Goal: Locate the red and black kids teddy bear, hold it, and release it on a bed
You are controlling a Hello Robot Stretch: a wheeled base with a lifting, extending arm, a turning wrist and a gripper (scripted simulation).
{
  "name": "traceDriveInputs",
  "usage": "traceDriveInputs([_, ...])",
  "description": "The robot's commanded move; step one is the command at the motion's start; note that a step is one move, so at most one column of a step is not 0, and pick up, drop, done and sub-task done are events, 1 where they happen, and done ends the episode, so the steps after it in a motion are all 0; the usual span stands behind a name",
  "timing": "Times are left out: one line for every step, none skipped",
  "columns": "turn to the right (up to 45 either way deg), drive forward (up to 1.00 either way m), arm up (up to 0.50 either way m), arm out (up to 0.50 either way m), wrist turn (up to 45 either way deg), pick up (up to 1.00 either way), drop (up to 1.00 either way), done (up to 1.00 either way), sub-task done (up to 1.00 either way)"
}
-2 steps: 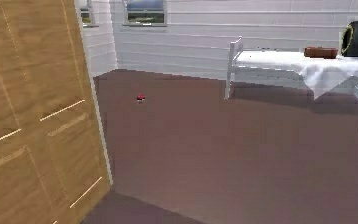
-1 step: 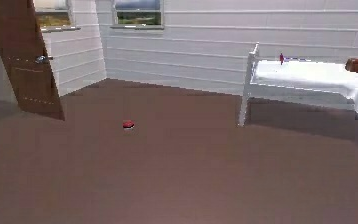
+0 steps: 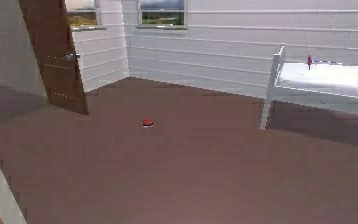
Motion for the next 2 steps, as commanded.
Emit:
traceDriveInputs([0.0,0.35,0.0,0.0,0.0,0.0,0.0,0.0,0.0])
traceDriveInputs([24.0,0.0,0.0,0.0,0.0,0.0,0.0,0.0,0.0])
